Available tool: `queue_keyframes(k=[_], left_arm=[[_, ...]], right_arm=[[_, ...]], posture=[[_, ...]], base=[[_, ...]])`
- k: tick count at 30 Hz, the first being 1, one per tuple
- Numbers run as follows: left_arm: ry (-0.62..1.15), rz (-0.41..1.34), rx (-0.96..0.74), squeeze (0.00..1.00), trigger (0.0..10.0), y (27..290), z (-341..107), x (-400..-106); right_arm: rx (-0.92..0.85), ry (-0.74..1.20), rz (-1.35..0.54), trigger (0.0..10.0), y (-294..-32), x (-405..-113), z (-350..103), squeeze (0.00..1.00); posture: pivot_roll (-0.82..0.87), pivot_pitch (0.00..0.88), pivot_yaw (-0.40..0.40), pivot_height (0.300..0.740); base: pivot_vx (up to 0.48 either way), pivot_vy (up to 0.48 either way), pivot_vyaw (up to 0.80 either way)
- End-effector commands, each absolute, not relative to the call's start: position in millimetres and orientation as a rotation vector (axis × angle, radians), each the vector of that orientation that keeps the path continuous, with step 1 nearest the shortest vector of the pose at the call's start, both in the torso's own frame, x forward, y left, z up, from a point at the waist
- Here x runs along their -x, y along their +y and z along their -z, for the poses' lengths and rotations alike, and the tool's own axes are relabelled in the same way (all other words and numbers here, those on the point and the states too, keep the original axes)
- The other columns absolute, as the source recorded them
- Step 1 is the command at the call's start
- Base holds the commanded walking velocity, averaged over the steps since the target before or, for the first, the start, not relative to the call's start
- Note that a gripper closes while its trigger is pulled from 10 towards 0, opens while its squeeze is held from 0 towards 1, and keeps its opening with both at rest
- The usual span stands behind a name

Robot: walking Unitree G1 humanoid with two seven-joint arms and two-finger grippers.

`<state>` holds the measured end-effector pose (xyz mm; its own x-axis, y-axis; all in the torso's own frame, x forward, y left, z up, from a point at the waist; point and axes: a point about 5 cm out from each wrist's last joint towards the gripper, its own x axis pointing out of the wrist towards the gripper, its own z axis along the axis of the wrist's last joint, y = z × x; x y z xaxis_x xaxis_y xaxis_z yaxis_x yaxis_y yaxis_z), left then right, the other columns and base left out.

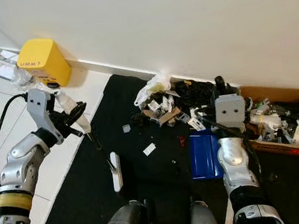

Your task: Sweep floor

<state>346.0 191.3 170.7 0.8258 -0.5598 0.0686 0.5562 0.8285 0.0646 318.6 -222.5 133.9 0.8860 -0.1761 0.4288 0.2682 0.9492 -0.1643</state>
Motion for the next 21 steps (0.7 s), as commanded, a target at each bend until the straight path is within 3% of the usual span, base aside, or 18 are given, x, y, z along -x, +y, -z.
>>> queue_keyframes(k=[1, 16, 21], left_arm=[[-0.072, 0.582, -0.075, 0.00, 10.0, 200, -168, -344], [-0.067, 0.579, -0.075, 0.00, 10.0, 204, -163, -339], [-0.064, 0.579, -0.074, 0.00, 10.0, 203, -161, -339]], right_arm=[[0.078, -0.399, 0.213, 10.0, -206, -317, -122, 0.00], [0.014, -0.385, 0.170, 10.0, -201, -321, -122, 0.00], [0.127, -0.352, 0.135, 10.0, -202, -315, -112, 0.00]], posture=[[0.24, 0.351, 0.196, 0.740], [0.25, 0.348, 0.191, 0.740], [0.25, 0.343, 0.192, 0.740]], base=[[0.000, 0.000, 0.00], [0.000, 0.000, 0.00], [0.000, 0.000, 0.00]])
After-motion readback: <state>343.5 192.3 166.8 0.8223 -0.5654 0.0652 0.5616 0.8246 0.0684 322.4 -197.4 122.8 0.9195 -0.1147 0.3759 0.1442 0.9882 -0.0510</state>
